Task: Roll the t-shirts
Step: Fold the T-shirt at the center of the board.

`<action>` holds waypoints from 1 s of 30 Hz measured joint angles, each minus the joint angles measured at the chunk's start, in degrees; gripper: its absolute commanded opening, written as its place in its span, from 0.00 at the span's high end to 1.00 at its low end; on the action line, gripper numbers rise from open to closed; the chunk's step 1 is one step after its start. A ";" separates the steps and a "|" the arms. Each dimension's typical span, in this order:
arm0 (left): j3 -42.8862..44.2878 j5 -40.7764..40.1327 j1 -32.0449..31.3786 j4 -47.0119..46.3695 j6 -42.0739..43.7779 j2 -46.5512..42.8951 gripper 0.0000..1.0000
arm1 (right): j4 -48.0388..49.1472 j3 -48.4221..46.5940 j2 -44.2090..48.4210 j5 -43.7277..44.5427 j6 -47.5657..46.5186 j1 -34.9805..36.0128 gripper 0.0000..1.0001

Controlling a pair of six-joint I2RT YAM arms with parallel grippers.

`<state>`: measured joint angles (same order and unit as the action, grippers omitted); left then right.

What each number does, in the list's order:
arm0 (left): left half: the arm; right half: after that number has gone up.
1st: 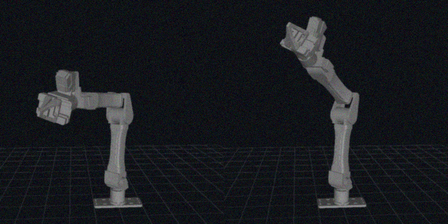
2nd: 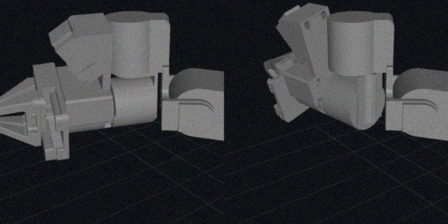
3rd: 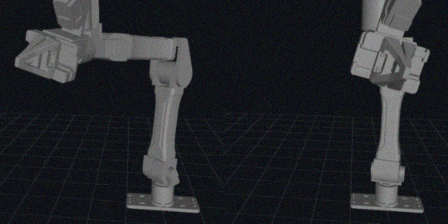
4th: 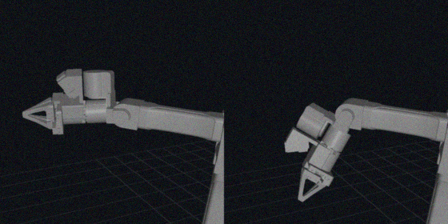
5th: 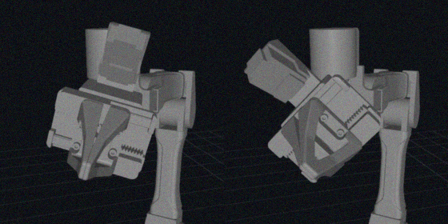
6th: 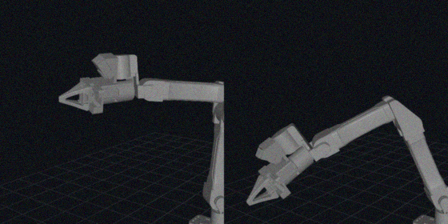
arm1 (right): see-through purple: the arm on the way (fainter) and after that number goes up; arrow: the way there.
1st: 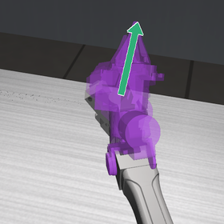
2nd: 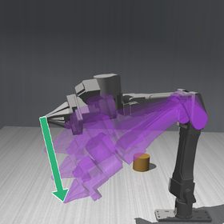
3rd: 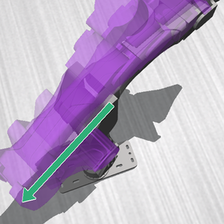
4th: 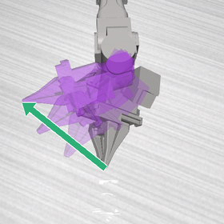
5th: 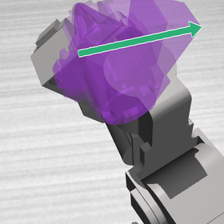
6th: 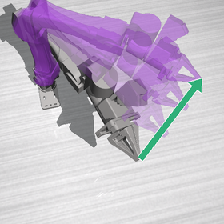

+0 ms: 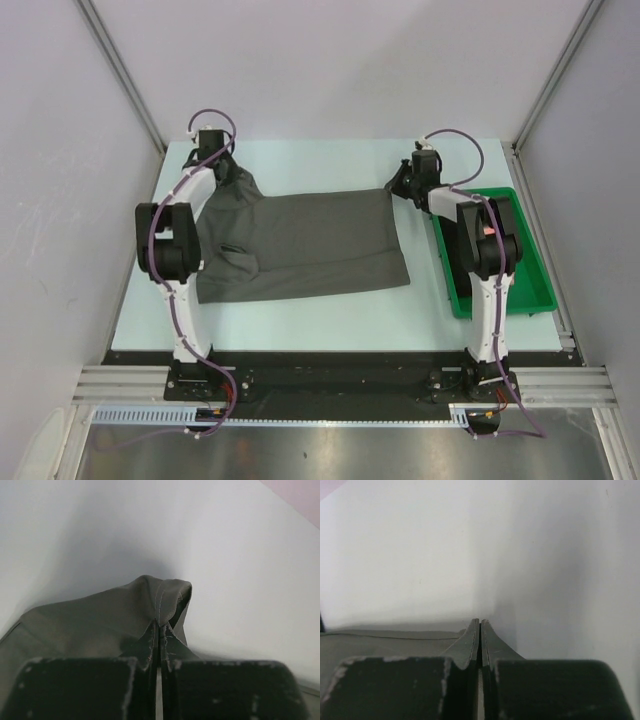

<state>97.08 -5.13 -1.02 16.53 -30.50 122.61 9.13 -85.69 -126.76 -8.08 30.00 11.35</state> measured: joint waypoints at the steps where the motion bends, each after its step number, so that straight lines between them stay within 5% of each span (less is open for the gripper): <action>1: -1.49 -0.02 -0.11 -0.59 0.09 -1.68 1.00 | 0.00 0.31 0.74 0.15 -0.24 0.00 0.99; 14: -9.16 -0.61 -0.70 -2.54 0.52 -7.54 1.00 | -1.09 3.80 5.22 1.25 -3.21 1.44 1.00; 30: -37.16 -1.90 -2.80 -5.95 -4.52 -30.42 1.00 | -4.35 13.94 17.20 7.10 -5.09 4.81 0.98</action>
<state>59.92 -7.03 -3.81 10.59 -35.03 92.18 4.78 -71.75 -109.56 -0.97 24.91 16.16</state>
